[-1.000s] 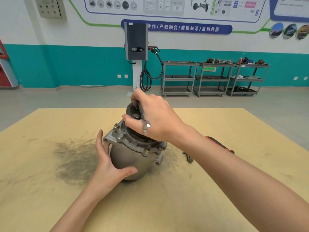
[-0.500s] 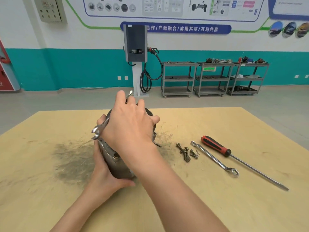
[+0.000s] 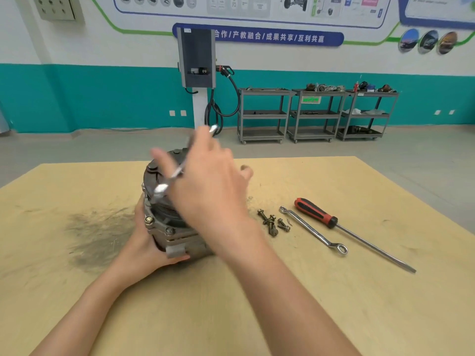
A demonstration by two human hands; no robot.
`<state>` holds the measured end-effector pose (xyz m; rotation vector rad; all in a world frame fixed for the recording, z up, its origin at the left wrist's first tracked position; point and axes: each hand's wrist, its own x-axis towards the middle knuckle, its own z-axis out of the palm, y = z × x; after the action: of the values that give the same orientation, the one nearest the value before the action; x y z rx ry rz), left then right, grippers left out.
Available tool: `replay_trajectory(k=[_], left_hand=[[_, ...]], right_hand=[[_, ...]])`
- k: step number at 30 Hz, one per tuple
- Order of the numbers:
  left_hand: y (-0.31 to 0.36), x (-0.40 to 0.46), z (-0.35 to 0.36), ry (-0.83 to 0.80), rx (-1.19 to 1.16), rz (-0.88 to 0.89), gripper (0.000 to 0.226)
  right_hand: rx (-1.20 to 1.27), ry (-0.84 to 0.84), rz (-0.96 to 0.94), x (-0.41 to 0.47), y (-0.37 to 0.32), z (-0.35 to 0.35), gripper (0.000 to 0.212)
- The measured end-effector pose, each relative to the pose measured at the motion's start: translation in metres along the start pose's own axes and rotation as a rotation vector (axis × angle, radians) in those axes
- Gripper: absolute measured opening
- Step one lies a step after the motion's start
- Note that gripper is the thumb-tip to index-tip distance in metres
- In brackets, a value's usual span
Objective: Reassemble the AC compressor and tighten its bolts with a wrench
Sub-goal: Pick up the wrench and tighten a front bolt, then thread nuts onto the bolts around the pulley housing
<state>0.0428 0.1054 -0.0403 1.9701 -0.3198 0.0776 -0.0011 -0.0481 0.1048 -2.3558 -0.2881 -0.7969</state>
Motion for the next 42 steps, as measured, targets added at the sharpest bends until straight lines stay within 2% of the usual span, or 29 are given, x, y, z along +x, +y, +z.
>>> replay_trajectory(k=[2, 3, 5, 6, 9, 11, 15, 18, 22, 29, 32, 33, 35, 37, 39, 42], left_hand=[[-0.005, -0.007, -0.007, -0.023, 0.027, 0.032, 0.141], [-0.006, -0.007, -0.010, -0.003, 0.025, 0.005, 0.145], [-0.008, -0.004, -0.013, -0.029, 0.009, 0.018, 0.143], [-0.005, -0.004, -0.013, -0.037, 0.004, 0.032, 0.142], [0.004, -0.006, -0.009, -0.020, -0.041, 0.067, 0.139], [0.008, -0.008, -0.009, -0.023, -0.058, 0.067, 0.137], [0.008, -0.011, -0.011, -0.020, -0.100, 0.038, 0.139], [0.010, -0.009, -0.014, -0.042, -0.102, 0.040, 0.138], [0.010, -0.007, -0.017, -0.045, -0.111, 0.053, 0.133], [-0.006, -0.007, -0.010, 0.052, -0.066, 0.040, 0.127], [-0.013, -0.009, -0.008, 0.100, -0.053, 0.006, 0.122], [-0.015, -0.010, -0.007, 0.117, -0.034, 0.002, 0.119], [-0.016, -0.012, -0.005, 0.150, 0.008, 0.010, 0.115], [-0.016, -0.014, -0.003, 0.185, 0.024, 0.018, 0.113], [-0.018, -0.015, -0.001, 0.210, 0.037, 0.023, 0.110], [-0.020, -0.015, 0.000, 0.230, 0.055, 0.025, 0.106]], right_hand=[[0.111, 0.033, 0.011, 0.005, 0.038, -0.020, 0.040], [0.143, 0.042, 0.031, 0.007, 0.061, -0.028, 0.037], [0.052, 0.030, 0.028, 0.005, 0.111, -0.035, 0.032], [-0.051, -0.031, 0.004, 0.001, 0.133, -0.033, 0.031], [-0.359, -0.361, -0.114, -0.020, 0.179, -0.013, 0.035], [-0.537, -0.496, -0.199, -0.034, 0.197, 0.002, 0.045], [-0.579, -0.589, -0.285, -0.048, 0.206, 0.017, 0.053], [-0.507, -0.600, -0.278, -0.052, 0.203, 0.023, 0.062], [-0.520, -0.597, -0.220, -0.054, 0.200, 0.029, 0.055], [-0.575, -0.624, -0.112, -0.048, 0.201, 0.037, 0.066], [-0.581, -0.493, -0.054, -0.045, 0.203, 0.033, 0.081], [-0.570, -0.395, -0.020, -0.043, 0.205, 0.029, 0.079], [-0.477, -0.170, 0.071, -0.038, 0.213, 0.017, 0.058], [-0.347, -0.074, 0.175, -0.037, 0.224, 0.005, 0.037], [-0.323, -0.153, 0.250, -0.041, 0.233, -0.002, 0.029], [-0.364, -0.342, 0.290, -0.049, 0.239, -0.003, 0.033]])
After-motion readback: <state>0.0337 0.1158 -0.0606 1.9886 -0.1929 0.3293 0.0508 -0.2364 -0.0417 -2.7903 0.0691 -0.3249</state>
